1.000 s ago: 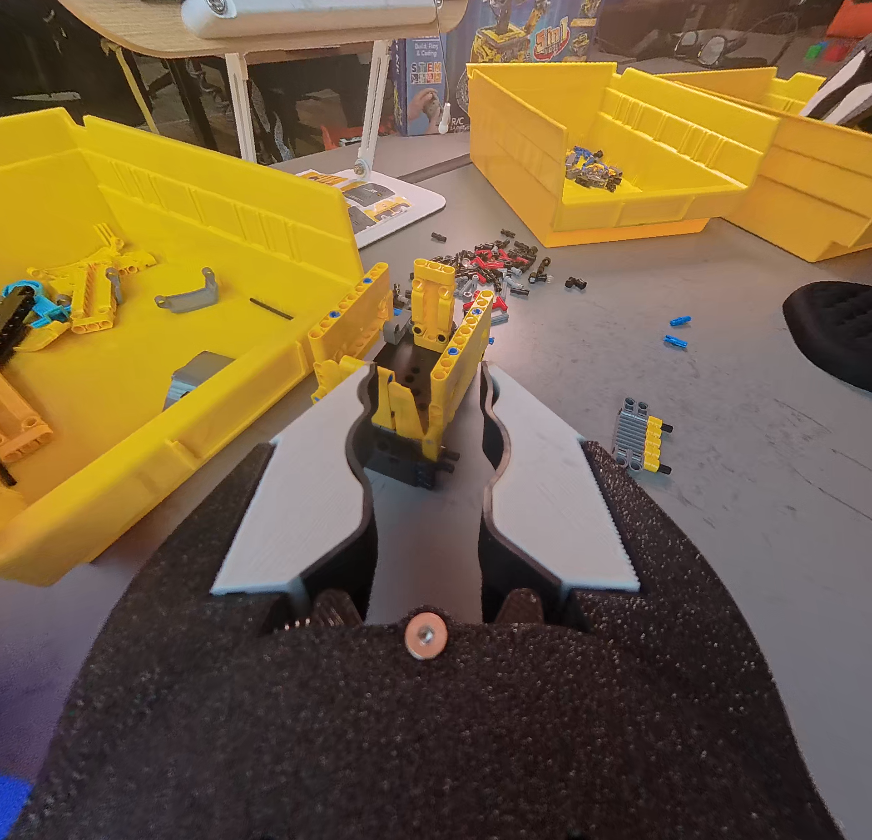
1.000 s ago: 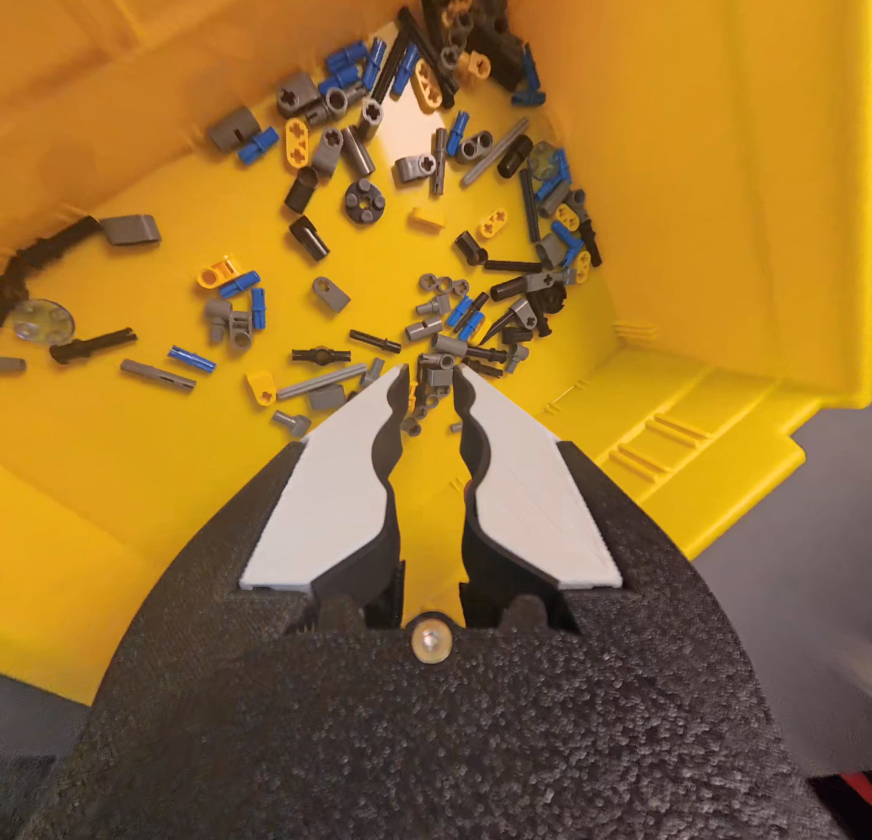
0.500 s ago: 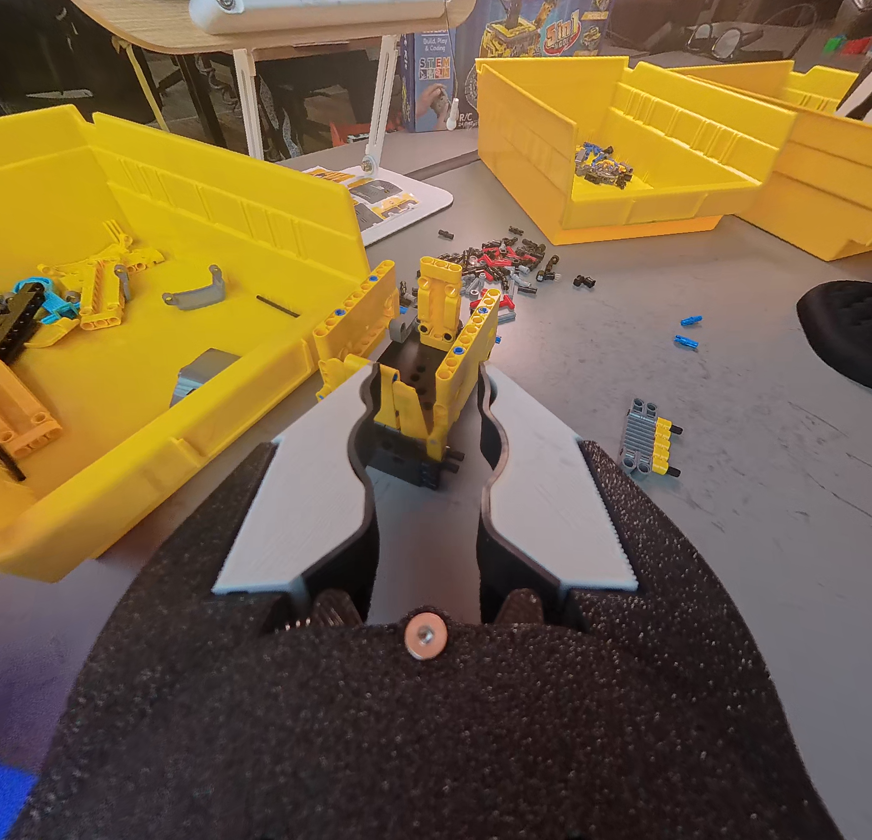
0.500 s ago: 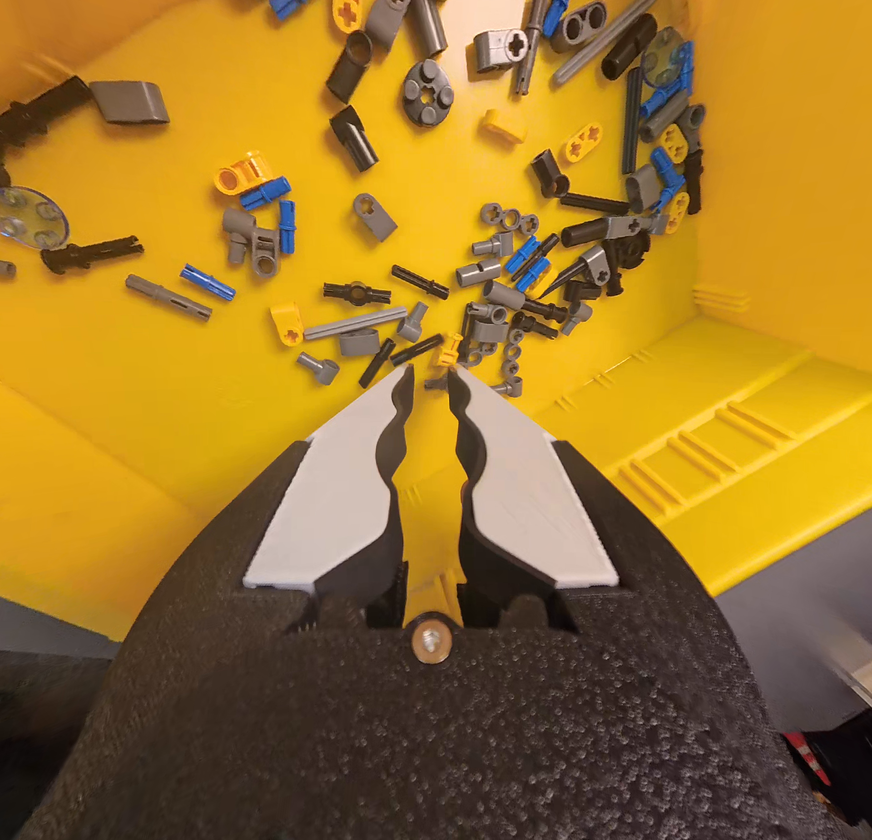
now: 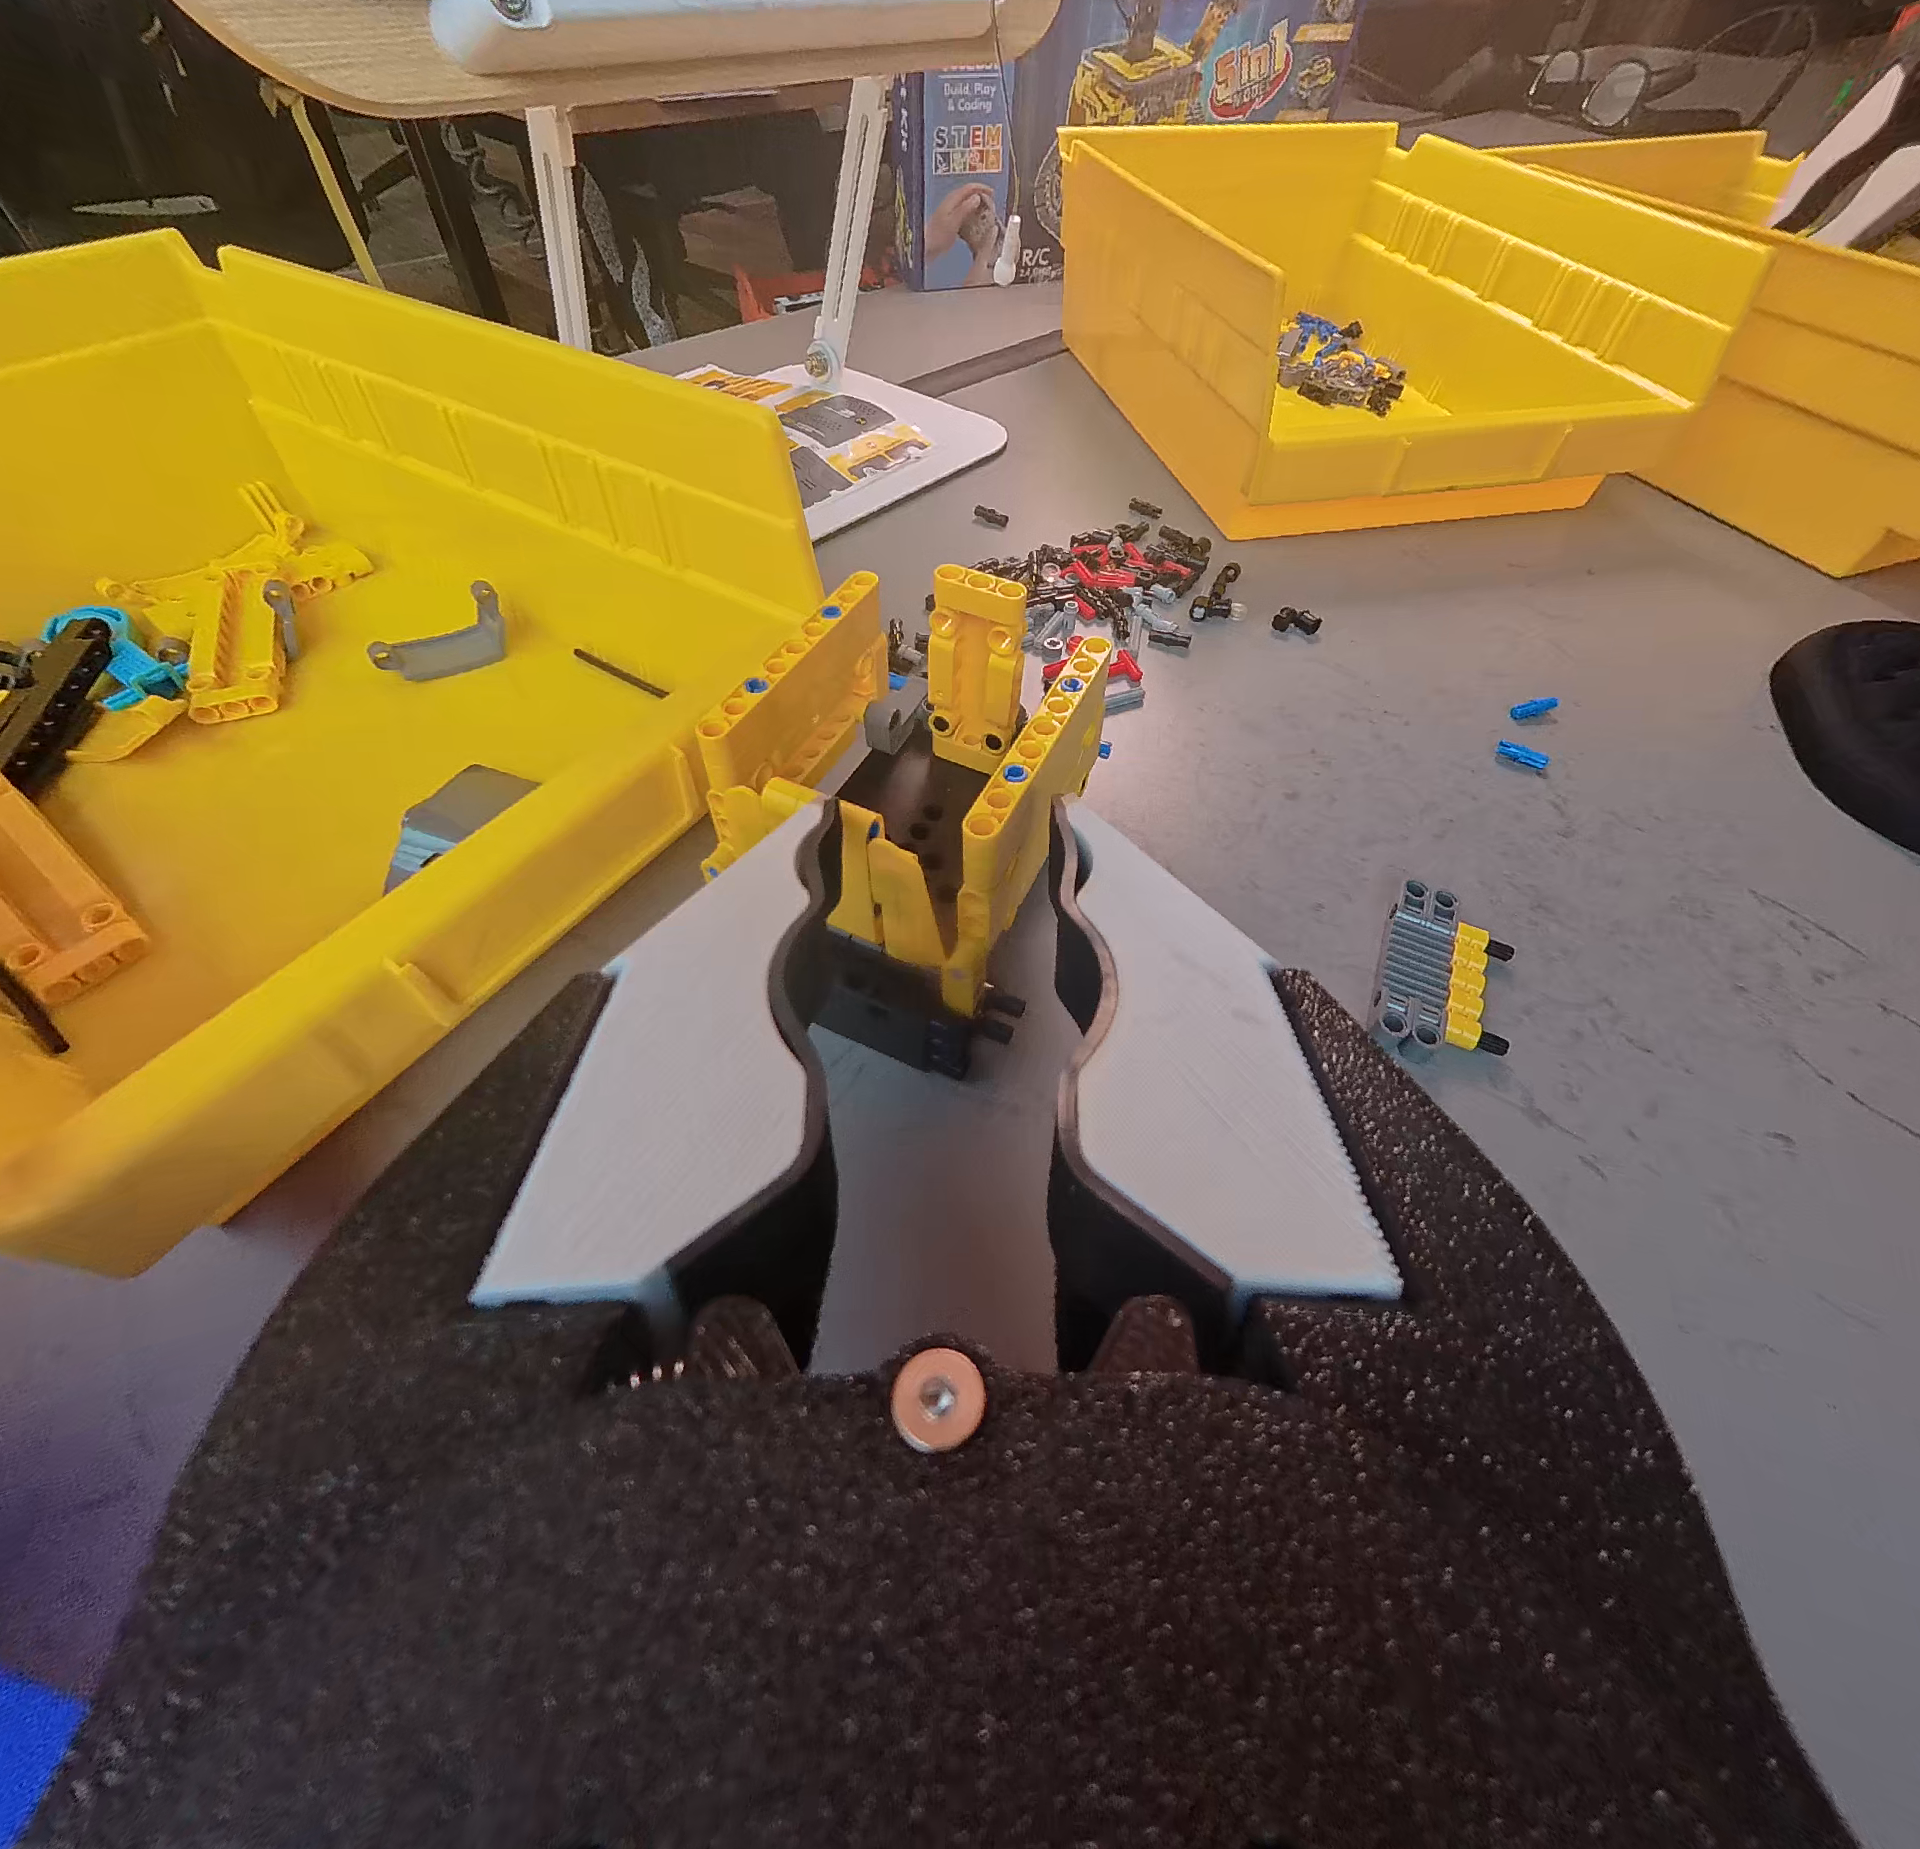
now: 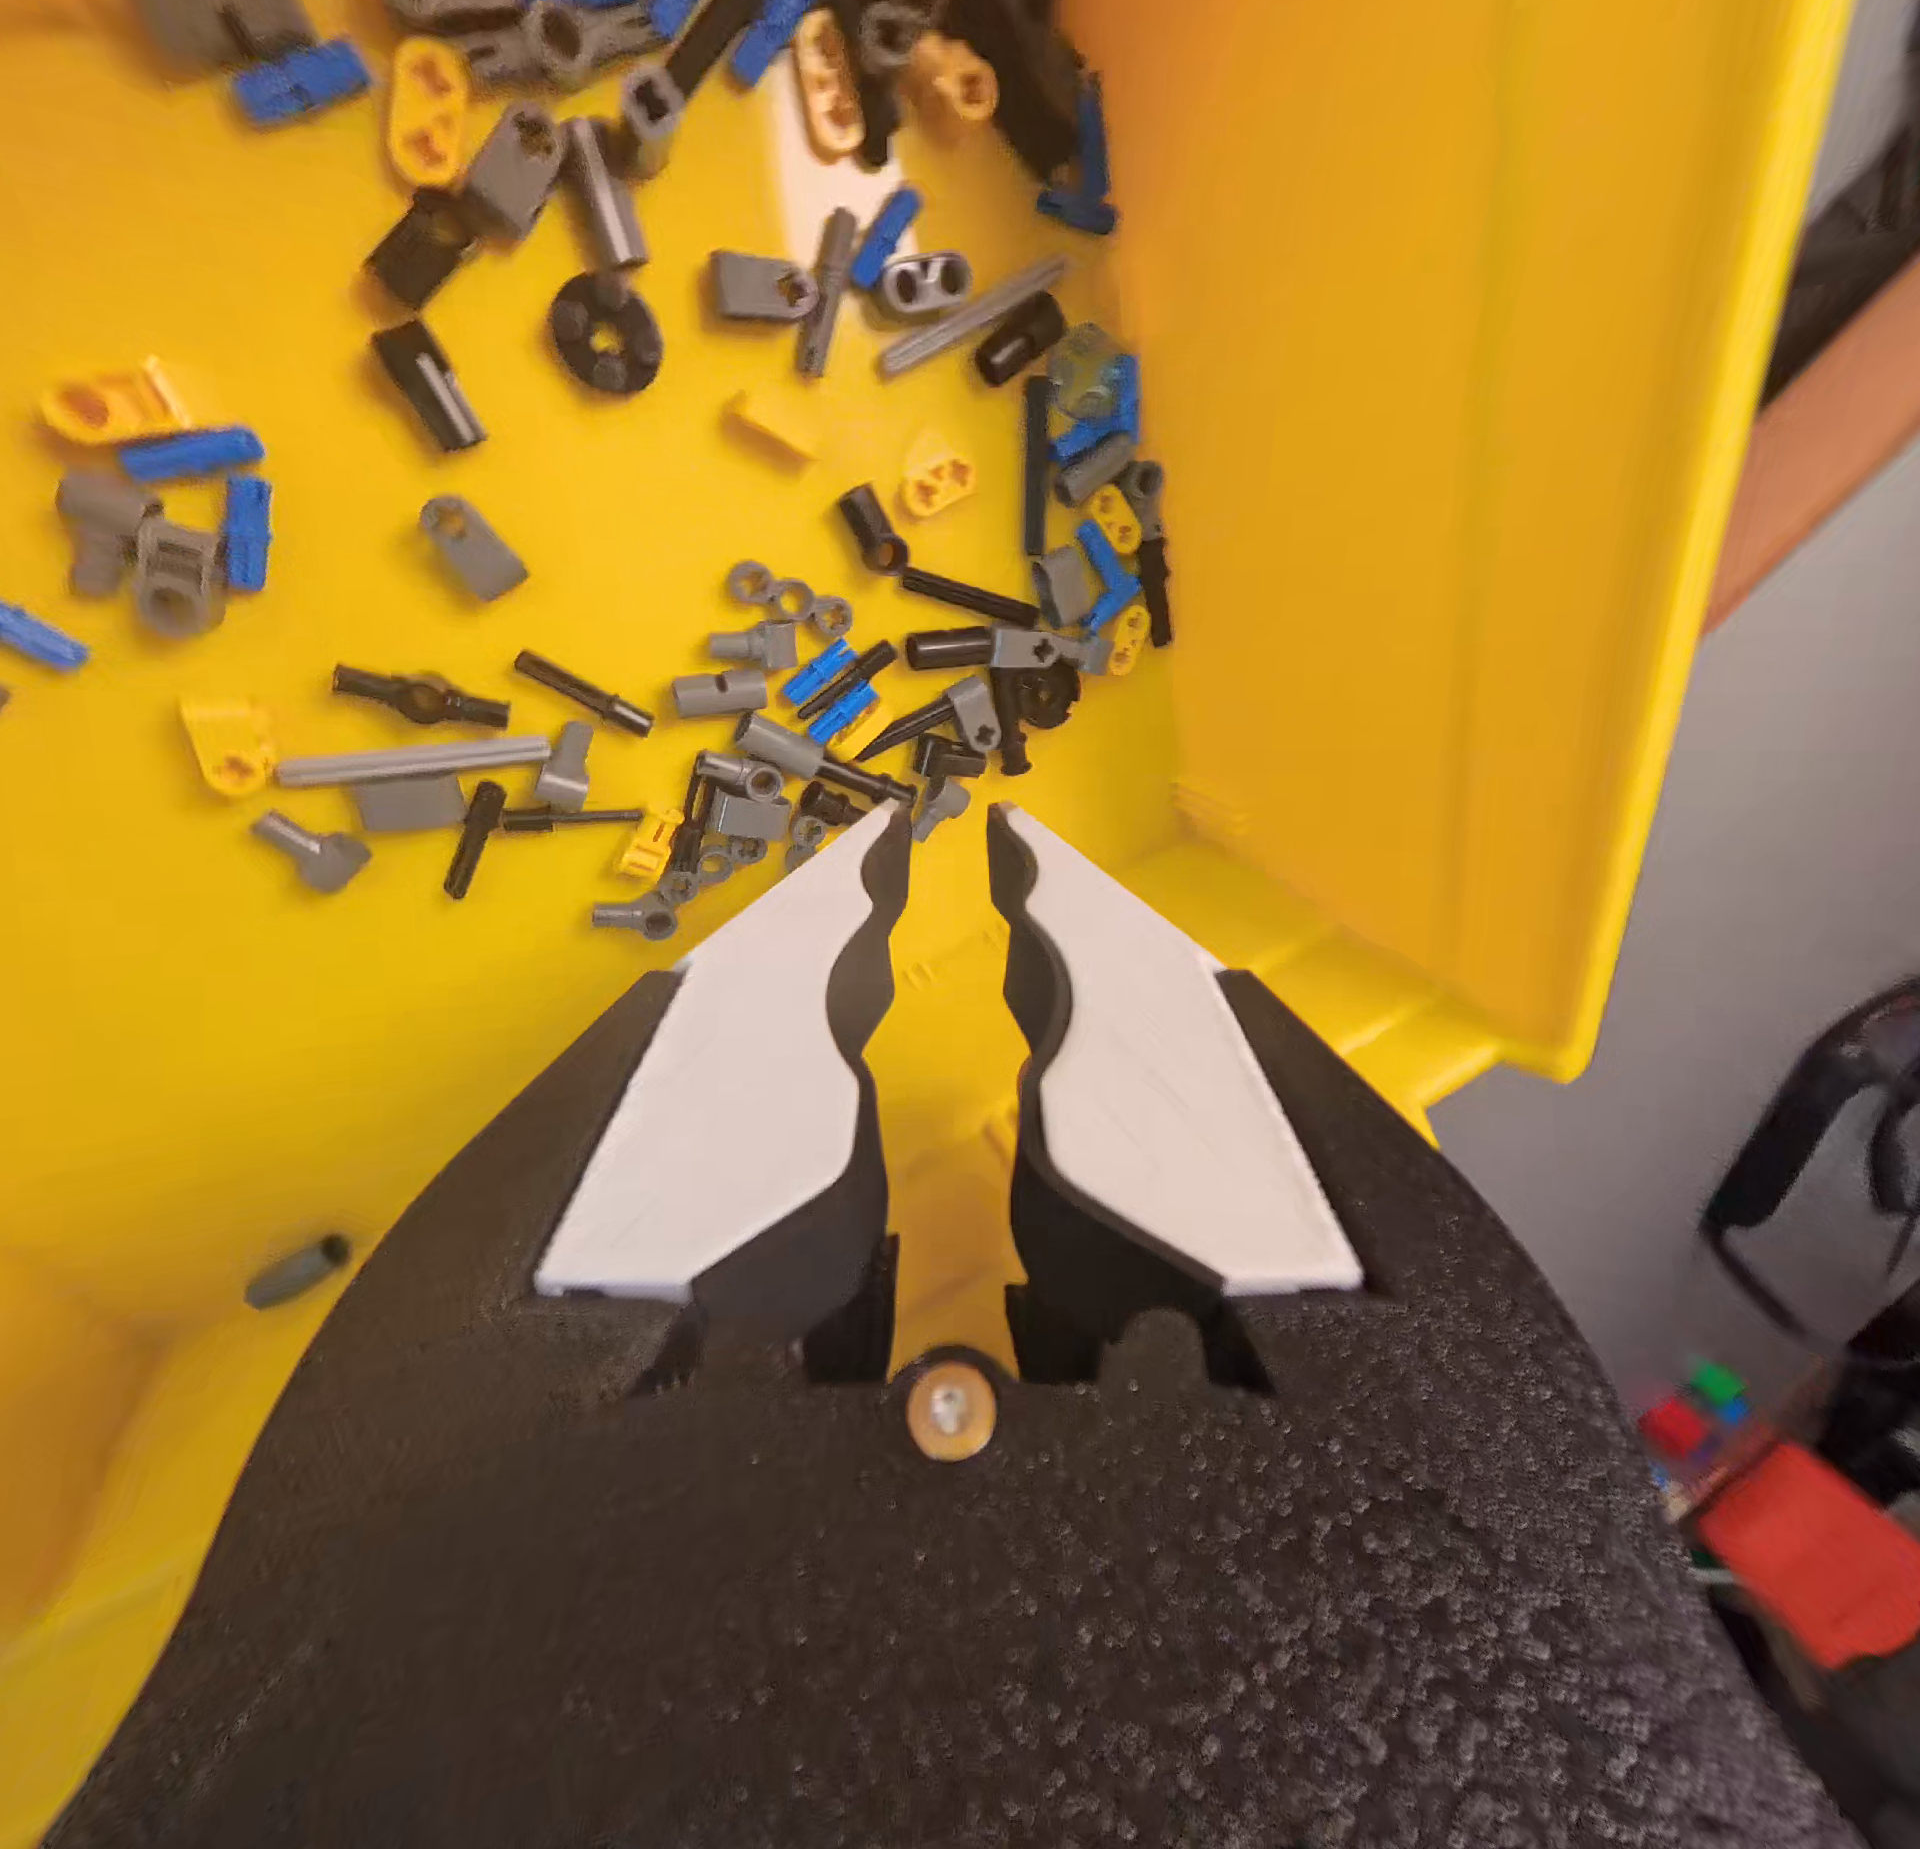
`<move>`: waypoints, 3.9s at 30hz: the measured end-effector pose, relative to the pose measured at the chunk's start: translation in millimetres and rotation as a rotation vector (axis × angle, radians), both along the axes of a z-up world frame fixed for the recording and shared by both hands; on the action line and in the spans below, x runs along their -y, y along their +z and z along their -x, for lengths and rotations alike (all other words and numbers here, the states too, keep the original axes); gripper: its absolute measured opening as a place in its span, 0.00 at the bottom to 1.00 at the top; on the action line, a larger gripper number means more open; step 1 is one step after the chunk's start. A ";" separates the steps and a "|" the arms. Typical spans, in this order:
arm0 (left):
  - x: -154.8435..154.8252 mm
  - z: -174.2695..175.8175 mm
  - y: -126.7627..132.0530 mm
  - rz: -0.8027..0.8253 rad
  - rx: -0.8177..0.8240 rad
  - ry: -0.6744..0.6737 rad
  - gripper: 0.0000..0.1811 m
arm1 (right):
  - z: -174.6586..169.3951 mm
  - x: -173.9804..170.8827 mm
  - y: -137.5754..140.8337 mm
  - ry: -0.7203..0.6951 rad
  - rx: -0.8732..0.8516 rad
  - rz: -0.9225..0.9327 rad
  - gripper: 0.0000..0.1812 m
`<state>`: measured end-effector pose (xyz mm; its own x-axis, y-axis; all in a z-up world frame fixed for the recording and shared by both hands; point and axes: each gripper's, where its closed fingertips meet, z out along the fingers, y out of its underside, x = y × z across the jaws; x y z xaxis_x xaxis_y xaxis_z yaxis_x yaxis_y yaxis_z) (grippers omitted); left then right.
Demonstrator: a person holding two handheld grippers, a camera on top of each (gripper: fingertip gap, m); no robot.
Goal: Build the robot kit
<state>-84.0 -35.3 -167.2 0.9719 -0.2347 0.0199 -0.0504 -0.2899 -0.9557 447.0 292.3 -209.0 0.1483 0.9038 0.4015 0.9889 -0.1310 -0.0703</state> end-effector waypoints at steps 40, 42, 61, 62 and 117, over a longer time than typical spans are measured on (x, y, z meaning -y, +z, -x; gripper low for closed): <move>-1.3 2.8 0.0 0.002 0.030 -0.003 0.21 | 0.9 13.3 -22.8 0.319 0.237 0.209 0.08; -1.2 2.8 0.0 0.002 0.025 -0.002 0.21 | -1.4 14.9 -22.8 0.318 0.243 0.217 0.08; -1.5 2.9 0.0 0.003 0.033 -0.004 0.21 | -3.2 16.4 -20.4 0.299 0.224 0.217 0.12; -1.5 2.9 0.0 0.003 0.033 -0.004 0.21 | -4.4 16.8 -21.7 0.294 0.227 0.224 0.12; 15.0 -7.6 30.9 -0.147 0.038 -0.069 0.31 | 236.9 194.1 110.2 0.438 -0.347 0.152 0.10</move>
<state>-76.3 -50.3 -136.4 0.9525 -0.3041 0.0167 -0.0287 -0.1443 -0.9891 210.1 98.2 -98.8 -0.1526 0.9544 0.2565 0.8757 0.2509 -0.4125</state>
